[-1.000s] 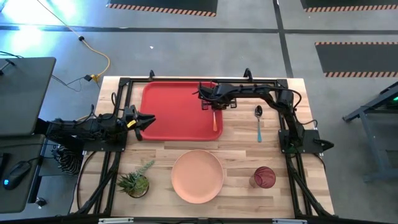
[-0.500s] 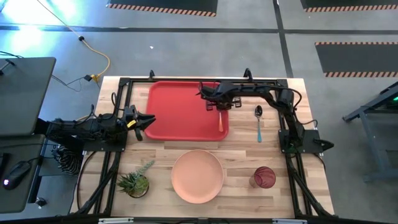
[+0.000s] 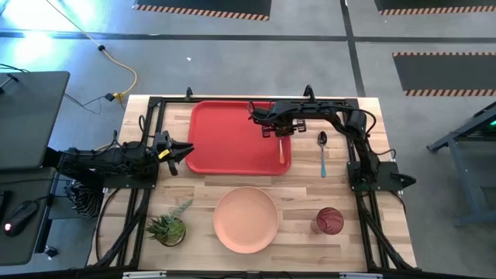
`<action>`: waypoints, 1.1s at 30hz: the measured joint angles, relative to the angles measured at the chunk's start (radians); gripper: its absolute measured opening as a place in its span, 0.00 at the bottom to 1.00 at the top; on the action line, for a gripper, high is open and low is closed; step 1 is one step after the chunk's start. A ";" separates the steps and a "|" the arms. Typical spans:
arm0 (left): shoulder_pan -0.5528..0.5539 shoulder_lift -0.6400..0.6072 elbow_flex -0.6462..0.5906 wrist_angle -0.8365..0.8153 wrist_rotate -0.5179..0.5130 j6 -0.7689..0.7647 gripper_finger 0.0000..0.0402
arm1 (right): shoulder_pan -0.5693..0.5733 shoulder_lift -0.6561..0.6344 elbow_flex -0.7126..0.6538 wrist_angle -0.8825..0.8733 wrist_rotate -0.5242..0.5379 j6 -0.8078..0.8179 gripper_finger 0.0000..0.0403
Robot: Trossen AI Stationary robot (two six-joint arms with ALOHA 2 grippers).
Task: Pick and place plate/cup/fork/spoon on tray
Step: Move the red serving tray to the top center of the table
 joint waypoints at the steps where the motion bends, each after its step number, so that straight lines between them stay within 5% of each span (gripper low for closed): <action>1: 0.000 0.000 0.000 0.000 0.000 0.000 0.19 | 0.000 0.000 0.000 -0.005 0.000 0.000 0.09; 24: 0.000 0.000 0.000 -0.001 0.000 0.000 0.19 | -0.011 -0.012 0.037 -0.118 0.101 -0.004 0.09; 33: 0.000 0.000 0.000 -0.004 -0.005 0.000 0.19 | -0.014 -0.015 0.055 -0.070 0.023 -0.104 0.09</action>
